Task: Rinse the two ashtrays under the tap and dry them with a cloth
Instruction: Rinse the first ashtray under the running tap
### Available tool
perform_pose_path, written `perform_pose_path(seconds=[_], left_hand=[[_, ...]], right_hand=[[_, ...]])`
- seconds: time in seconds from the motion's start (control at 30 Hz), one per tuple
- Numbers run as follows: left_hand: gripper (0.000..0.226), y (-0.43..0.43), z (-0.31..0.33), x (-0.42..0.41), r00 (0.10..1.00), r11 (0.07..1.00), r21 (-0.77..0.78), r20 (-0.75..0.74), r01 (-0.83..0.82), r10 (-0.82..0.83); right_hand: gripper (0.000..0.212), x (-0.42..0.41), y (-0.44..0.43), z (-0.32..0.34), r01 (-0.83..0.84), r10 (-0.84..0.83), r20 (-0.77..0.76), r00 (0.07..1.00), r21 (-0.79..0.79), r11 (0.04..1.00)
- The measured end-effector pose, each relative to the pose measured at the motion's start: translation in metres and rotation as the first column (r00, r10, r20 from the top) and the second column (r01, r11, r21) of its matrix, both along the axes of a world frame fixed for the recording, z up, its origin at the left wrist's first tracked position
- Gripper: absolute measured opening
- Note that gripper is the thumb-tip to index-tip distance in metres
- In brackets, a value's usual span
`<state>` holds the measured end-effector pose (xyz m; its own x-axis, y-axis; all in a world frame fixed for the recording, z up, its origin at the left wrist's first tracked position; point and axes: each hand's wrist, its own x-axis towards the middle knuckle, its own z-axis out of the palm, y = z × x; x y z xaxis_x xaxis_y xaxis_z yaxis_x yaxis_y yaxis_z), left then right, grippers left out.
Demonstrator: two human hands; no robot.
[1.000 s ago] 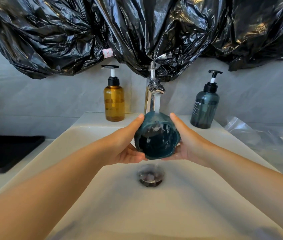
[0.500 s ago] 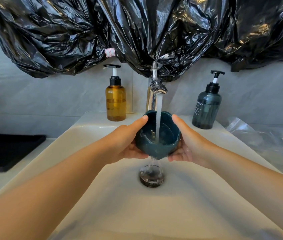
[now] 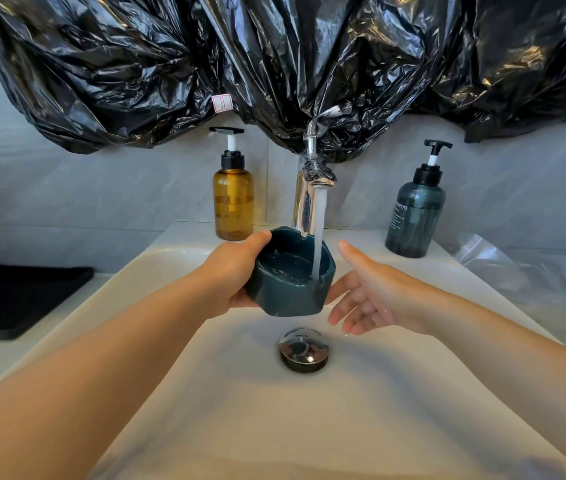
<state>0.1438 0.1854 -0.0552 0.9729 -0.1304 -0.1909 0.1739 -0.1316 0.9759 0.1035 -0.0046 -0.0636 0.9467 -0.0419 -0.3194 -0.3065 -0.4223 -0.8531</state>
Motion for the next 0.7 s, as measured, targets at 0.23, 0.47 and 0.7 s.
perform_pose_path(seconds=[0.23, 0.47, 0.7], left_hand=[[0.037, -0.008, -0.004, -0.008, 0.979, 0.969, 0.145, -0.062, 0.202, -0.195], [0.025, 0.001, -0.001, 0.001, 1.000, 0.999, -0.046, 0.015, -0.007, 0.008], [0.030, -0.010, -0.006, -0.005, 0.995, 0.991, 0.090, 0.002, 0.100, -0.101]], right_hand=[[0.077, 0.003, -0.013, 0.003, 0.192, -0.192, 0.098, 0.977, 0.013, 0.981], [0.077, 0.004, -0.010, 0.001, 0.162, -0.160, 0.070, 0.985, -0.019, 0.987], [0.073, 0.004, -0.010, 0.001, 0.185, -0.184, 0.075, 0.980, -0.013, 0.983]])
